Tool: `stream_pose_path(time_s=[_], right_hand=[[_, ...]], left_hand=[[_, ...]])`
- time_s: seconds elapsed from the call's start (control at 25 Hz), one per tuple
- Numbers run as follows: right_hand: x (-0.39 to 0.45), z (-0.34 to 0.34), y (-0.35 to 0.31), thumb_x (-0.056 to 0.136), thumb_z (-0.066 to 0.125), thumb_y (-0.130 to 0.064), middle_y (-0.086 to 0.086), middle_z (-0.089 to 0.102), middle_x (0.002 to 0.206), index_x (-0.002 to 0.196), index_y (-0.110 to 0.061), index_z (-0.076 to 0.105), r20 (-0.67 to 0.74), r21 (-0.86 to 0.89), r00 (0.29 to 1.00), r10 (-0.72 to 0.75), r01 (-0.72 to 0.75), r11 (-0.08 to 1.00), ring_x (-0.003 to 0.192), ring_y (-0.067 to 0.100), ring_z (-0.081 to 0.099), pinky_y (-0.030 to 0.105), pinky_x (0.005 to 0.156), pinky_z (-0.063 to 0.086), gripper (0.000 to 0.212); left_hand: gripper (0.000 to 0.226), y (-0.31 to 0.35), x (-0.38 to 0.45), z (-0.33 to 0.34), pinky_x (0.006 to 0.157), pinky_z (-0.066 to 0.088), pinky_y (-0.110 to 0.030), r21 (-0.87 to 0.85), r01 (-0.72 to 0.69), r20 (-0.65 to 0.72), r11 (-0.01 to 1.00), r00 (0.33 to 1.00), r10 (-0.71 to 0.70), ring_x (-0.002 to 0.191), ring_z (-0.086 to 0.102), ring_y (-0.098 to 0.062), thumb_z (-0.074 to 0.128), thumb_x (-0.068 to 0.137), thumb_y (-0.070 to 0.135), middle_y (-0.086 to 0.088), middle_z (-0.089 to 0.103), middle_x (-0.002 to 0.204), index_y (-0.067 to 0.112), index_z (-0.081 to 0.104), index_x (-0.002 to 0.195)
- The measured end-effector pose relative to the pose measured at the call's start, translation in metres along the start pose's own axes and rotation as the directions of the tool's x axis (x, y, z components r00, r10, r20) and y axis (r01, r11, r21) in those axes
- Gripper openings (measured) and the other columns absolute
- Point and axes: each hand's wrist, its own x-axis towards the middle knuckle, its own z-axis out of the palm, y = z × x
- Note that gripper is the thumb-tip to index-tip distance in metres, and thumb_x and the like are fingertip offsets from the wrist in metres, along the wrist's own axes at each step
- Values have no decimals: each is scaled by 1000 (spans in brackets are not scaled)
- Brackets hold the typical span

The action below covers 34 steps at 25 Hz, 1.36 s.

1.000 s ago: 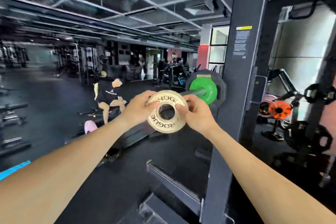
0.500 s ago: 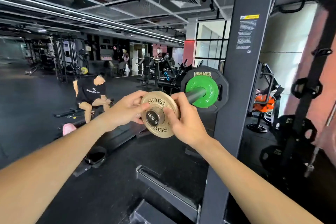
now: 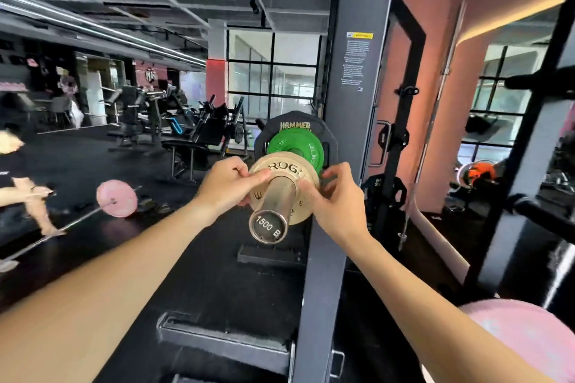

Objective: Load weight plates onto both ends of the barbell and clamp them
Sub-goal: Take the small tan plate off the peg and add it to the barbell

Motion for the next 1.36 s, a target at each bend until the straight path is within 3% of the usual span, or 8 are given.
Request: stream_pose_path(time_s=[0.12,0.28,0.48,0.72,0.96,1.08,1.2,1.36], right_hand=[[8,10,3,82,77,-46,-2,64,79,90,-20,51,-48,-53,999,3,-5,999,70,18,61,34,66,52,37],[27,21,10,82,78,-41,-1,65,80,90,-18,53,-75,-51,995,69,-73,996,66,11,57,28,63,47,36],[65,39,28,82,80,-33,-7,57,69,81,-14,54,-124,-46,987,103,-109,993,59,6,51,16,53,35,33],[128,64,60,84,78,-28,-7,63,68,80,-13,65,-101,-26,975,200,-204,979,61,3,56,11,50,39,20],[163,71,83,89,70,-27,-7,65,76,96,-18,69,36,-32,977,208,-207,978,65,7,57,18,58,41,10],[165,67,83,90,69,-28,-6,63,78,98,-20,69,78,-31,973,215,-214,976,66,8,56,19,58,41,11],[159,56,70,91,69,-31,-5,66,85,100,-21,69,118,-55,970,214,-209,976,69,7,58,19,56,41,14],[141,26,29,89,71,-35,-2,71,92,99,-22,70,151,-82,975,165,-154,985,82,12,64,24,68,45,16]], left_hand=[[40,-7,15,1,66,61,-38,-103,3,33,995,999,0,67,73,-26,78,86,38,-15,72,77,2,60,88],[24,-19,38,9,77,60,-40,-159,44,115,986,993,-26,87,77,-29,65,96,34,-6,75,81,10,62,98],[30,-28,75,17,75,58,-36,-182,49,196,982,980,-13,98,75,-26,53,102,43,-6,76,94,16,63,110],[38,-34,135,43,81,57,-36,-149,120,272,981,959,-76,113,68,-21,46,103,47,-3,73,118,16,61,121],[39,-45,172,63,76,55,-32,-121,145,270,982,957,-108,114,65,-19,46,101,52,-2,69,122,21,61,119],[38,-40,170,58,83,56,-35,-66,124,289,990,952,-100,113,64,-16,43,102,54,1,69,121,26,60,121],[37,-21,156,42,90,56,-39,-31,79,311,996,948,-66,111,65,-16,44,103,50,0,69,118,25,58,126],[36,24,126,11,83,56,-34,20,-11,319,1000,948,4,102,66,-13,45,103,47,-3,68,114,21,62,122]])
